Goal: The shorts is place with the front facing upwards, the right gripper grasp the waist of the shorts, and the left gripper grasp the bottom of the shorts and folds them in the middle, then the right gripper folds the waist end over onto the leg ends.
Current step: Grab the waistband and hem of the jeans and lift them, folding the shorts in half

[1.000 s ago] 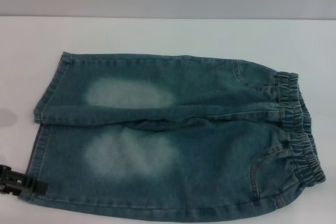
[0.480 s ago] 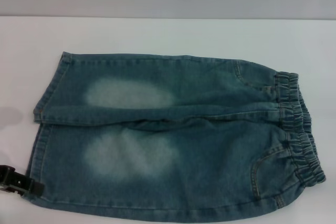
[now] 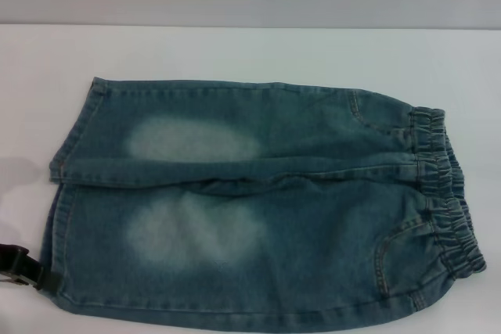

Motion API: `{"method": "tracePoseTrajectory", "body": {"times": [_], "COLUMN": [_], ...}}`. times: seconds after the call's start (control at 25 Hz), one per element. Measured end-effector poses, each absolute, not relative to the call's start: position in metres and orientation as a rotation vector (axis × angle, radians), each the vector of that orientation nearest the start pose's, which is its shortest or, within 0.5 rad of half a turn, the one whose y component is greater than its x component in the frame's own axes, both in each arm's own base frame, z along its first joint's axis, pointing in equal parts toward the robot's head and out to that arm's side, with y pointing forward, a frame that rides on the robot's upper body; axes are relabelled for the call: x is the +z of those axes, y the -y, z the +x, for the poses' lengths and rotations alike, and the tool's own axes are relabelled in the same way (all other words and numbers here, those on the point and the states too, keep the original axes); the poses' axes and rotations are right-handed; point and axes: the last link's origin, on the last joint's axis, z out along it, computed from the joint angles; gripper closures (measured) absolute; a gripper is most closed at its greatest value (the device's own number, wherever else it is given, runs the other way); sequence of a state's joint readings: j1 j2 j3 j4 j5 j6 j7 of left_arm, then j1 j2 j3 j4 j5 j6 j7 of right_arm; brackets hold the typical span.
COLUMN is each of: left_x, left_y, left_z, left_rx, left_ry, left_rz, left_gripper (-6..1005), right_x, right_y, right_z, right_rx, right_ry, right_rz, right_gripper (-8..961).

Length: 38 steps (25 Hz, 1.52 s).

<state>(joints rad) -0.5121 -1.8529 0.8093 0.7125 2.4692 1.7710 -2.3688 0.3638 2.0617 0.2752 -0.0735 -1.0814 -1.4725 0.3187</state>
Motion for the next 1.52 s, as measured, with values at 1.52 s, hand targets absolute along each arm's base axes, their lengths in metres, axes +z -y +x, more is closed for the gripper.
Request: {"method": "tracePoseTrajectory", "body": {"times": [1.52], "left_x": [0.079], "left_y": [-0.357], "left_z": [-0.267], "left_rx": [-0.301], "left_ry": [1.755], "left_rz": [-2.458], "left_gripper": [963], "right_x": [0.146], "right_y": [-0.319], "right_z": [0.300], "right_rx": [0.521], "right_ry": [-1.153], "right_rz": [-2.579], "right_gripper": [369]}}
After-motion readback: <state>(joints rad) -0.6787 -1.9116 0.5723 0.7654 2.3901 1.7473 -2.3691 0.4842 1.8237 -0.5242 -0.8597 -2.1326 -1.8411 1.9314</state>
